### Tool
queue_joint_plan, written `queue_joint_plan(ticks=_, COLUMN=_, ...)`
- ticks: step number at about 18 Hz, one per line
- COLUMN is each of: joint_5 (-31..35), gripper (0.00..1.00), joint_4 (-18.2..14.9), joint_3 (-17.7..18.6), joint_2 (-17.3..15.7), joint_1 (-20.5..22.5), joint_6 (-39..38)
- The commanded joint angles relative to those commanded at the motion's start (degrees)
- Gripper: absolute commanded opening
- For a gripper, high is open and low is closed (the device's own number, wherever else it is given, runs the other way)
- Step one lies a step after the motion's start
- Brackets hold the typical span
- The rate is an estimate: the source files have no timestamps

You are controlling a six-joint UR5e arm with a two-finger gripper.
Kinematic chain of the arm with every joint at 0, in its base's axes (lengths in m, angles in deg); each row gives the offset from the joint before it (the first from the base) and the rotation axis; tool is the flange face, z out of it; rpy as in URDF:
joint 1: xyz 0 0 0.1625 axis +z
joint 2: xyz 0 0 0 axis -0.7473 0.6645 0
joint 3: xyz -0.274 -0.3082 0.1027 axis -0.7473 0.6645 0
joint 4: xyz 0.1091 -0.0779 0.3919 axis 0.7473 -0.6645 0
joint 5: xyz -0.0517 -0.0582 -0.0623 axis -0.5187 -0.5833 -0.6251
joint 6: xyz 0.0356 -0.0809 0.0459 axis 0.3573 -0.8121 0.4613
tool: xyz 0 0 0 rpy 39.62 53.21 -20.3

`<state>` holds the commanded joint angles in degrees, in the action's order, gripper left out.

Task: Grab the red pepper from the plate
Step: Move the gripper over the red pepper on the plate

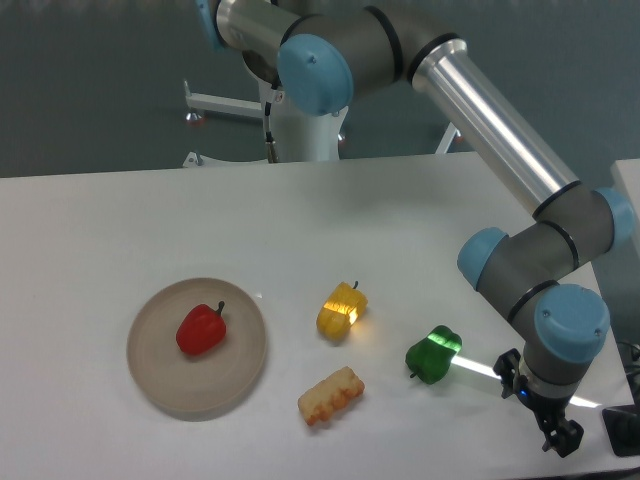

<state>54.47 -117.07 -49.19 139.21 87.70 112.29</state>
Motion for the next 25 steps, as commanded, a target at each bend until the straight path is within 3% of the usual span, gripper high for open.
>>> queue_joint_plan(ticks=6, joint_5=0.2, gripper=1.00, joint_4=-0.2, joint_3=1.4, joint_2=-1.7, joint_1=-1.5, joint_6=-1.9)
queue_joint_plan(ticks=11, joint_5=0.0, gripper=1.00, joint_4=-0.6, joint_3=8.1, joint_2=-6.8, joint_1=-4.0, joint_6=-6.1)
queue_joint_plan(ticks=17, joint_5=-0.6, gripper=1.00, joint_4=-0.8, joint_3=20.5, joint_2=-16.8, joint_1=-8.6, joint_6=-13.8)
queue_joint_plan(ticks=20, joint_5=-0.5, gripper=1.00, joint_4=-0.9, joint_3=28.7, joint_2=-23.4, joint_1=-14.0, joint_6=-23.3)
queue_joint_plan(ticks=23, joint_5=-0.5, gripper=1.00, joint_4=-0.8, joint_3=34.7, joint_2=-27.9, joint_1=-18.1, joint_6=-26.2)
queue_joint_plan(ticks=25, joint_5=-0.3, gripper=1.00, joint_4=-0.7, joint_3=36.8, joint_2=-29.3, joint_1=-20.8, joint_6=-29.7)
